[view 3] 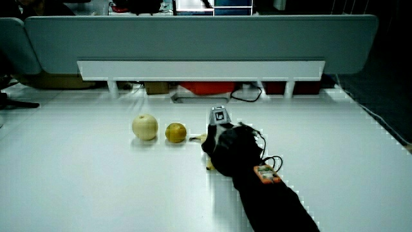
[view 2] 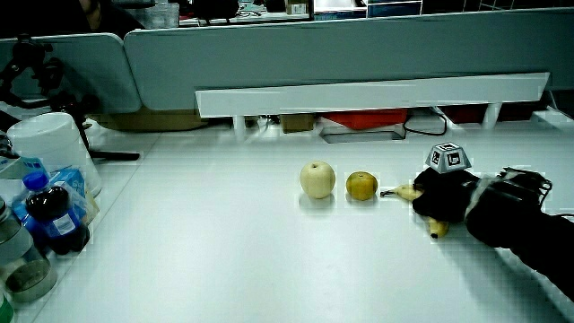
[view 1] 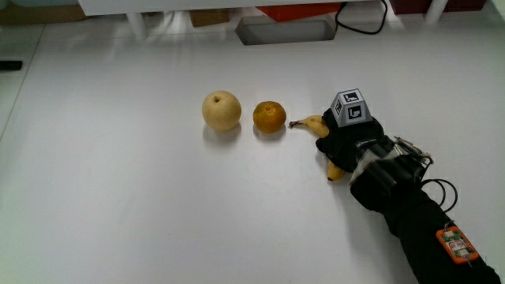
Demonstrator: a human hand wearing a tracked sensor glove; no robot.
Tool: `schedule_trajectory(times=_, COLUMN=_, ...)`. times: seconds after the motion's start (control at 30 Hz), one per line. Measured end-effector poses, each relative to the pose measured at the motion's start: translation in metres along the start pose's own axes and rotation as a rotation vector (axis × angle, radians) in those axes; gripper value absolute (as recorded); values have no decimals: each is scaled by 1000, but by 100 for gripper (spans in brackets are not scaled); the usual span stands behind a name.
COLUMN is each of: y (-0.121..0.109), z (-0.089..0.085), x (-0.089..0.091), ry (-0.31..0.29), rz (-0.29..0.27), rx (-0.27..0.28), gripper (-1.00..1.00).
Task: Pick banana
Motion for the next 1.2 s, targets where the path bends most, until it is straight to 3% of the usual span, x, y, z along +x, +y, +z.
schedule_trajectory(times=0.1, y=-3, z=4, x=0, ry=19, rz=6, rx=22, gripper=100)
schedule_trajectory(times=0.3, y=-1, z=0, x=8, ry=48, rz=-10, rx=15, gripper=100)
schedule_trajectory(times=0.33, y=-4, z=3, x=9, ry=59, rz=-3, rx=42, gripper=100)
schedule_trajectory(times=0.43, y=-6, z=9, x=13, ry=75, rz=-5, rx=54, gripper=100)
schedule_trajectory(times=0.93, y=-38, z=75, x=27, ry=85, rz=83, rx=154, gripper=100)
schedule_trajectory(times=1.1, y=-56, z=87, x=26, ry=69, rz=126, rx=185, gripper=100)
schedule_trajectory(times=1.2, y=-78, z=97, x=22, ry=78, rz=166, rx=236, gripper=100)
